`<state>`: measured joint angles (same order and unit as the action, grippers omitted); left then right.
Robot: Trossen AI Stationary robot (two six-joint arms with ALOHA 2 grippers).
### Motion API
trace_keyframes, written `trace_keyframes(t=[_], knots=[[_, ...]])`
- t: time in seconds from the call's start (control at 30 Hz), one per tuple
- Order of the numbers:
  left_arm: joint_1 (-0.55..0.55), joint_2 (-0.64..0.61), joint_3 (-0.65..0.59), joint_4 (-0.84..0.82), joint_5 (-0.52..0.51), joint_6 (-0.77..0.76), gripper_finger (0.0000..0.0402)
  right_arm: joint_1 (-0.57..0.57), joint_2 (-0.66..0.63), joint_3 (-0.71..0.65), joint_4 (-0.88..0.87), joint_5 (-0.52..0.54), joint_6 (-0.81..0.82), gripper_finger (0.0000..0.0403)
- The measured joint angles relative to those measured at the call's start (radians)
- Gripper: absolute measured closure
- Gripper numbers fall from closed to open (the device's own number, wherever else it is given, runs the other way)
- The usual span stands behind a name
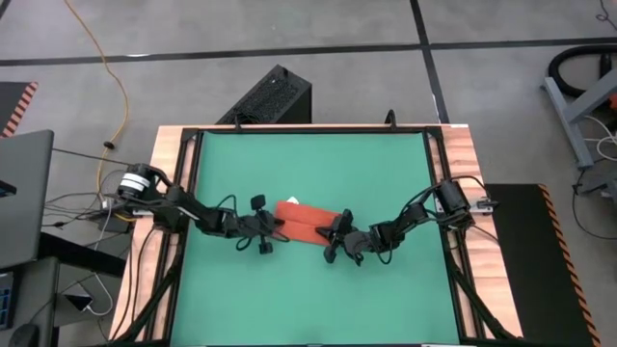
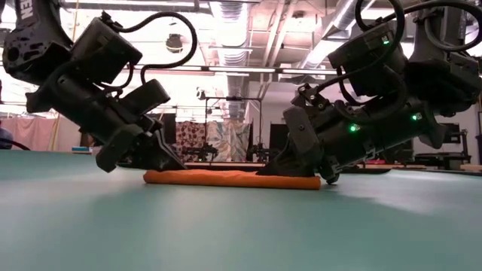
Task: Roll towel
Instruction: Roll the orange towel
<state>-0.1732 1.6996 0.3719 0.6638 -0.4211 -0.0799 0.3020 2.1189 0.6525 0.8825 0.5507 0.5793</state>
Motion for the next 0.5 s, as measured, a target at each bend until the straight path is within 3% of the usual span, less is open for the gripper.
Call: trace_keyframes(t=[0.5], knots=[[-0.054, 0.0, 0.005, -0.117, -0.036, -0.101, 0.0401, 0.027, -0.087, -0.05, -0.009, 0.088, 0.017, 0.0396]])
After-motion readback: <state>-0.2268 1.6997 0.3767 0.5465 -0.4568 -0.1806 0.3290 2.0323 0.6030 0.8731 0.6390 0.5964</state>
